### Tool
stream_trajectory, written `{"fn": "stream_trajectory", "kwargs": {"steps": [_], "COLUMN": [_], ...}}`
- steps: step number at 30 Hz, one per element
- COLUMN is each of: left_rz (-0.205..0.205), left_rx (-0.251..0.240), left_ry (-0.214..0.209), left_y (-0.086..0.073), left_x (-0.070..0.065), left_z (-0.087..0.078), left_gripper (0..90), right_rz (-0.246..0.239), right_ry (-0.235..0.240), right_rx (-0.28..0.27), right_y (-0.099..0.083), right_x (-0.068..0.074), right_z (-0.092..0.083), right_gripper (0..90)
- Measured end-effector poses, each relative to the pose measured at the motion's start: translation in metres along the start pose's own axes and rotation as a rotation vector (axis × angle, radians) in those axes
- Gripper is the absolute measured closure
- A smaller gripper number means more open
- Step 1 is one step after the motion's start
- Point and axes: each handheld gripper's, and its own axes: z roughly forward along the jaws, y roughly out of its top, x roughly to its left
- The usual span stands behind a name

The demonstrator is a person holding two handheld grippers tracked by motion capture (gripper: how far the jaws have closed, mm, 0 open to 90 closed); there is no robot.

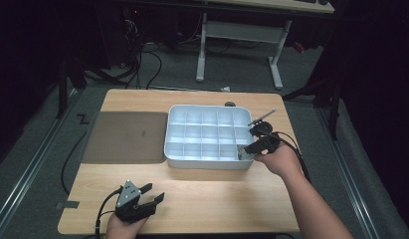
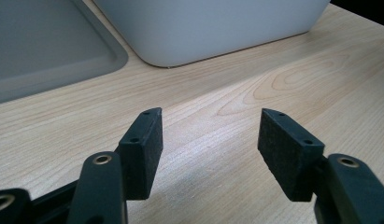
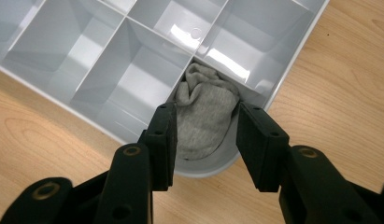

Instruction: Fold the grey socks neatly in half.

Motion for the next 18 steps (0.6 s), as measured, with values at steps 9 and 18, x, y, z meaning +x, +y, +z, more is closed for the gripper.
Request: {"fn": "stream_trajectory", "kwargs": {"steps": [9, 18], "left_rz": [-0.002, 0.007], "left_rx": [0.002, 0.002], "left_ry": [-0.011, -0.017], "left_y": [0.001, 0.002], "left_x": [0.001, -0.003], "left_z": [0.002, 0.003], "left_gripper": [40.6, 40.1], "right_rz": [0.017, 0.031], "right_ry": [0.022, -0.008], "right_rx": [-0.136, -0.281], "right_y": [-0.029, -0.068], "right_x": [0.003, 0.010], "right_z": [-0.008, -0.003], "right_gripper": [53.1, 43.8]}}
